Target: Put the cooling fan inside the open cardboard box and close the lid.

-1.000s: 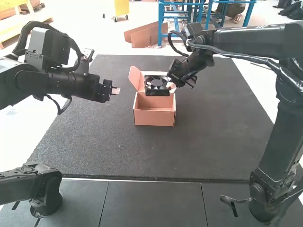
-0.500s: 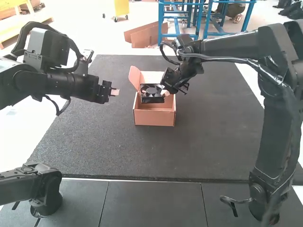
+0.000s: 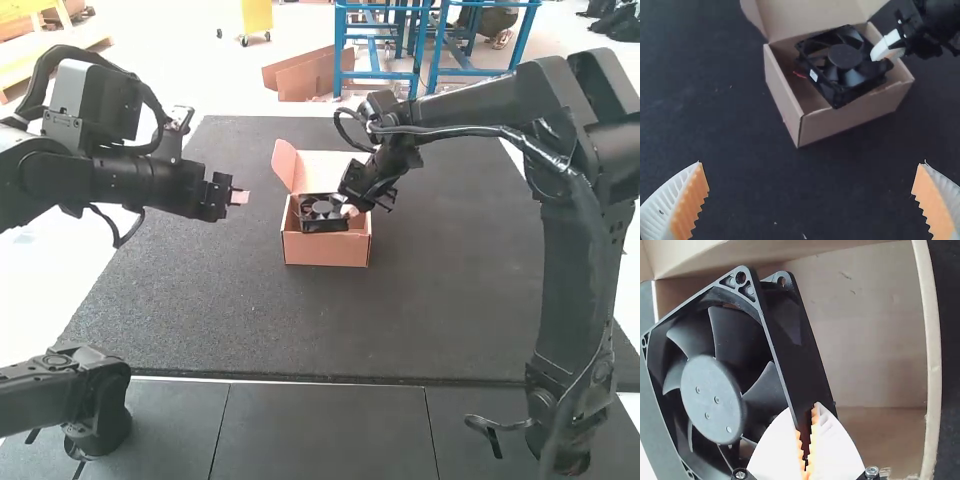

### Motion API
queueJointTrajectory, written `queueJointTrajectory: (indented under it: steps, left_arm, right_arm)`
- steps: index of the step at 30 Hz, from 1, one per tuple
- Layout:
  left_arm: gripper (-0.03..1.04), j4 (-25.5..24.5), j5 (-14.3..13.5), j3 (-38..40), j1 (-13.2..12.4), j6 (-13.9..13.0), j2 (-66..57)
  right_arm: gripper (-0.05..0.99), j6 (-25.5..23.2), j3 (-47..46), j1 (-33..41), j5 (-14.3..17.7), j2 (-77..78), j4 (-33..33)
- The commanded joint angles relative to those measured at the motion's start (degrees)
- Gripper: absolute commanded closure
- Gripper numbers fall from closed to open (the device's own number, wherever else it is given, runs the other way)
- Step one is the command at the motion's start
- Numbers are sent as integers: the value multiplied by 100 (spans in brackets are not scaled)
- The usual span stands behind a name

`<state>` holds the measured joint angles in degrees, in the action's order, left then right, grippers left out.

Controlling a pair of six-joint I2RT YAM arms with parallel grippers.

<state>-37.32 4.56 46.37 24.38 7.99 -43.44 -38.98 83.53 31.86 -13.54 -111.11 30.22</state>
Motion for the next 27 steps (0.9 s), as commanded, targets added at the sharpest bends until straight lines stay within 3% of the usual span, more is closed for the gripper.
queueJointTrajectory:
  steps: [1,23,27]
  left_arm:
    - [5,-3,72,171,23,-52,99]
    - [5,-65,72,153,23,-52,160]
    - [5,-56,72,144,23,-52,169]
  right_arm:
    - [94,31,102,22,18,-69,-77]
    - [94,-365,173,40,27,-447,-455]
    - [94,-356,190,31,159,-447,-499]
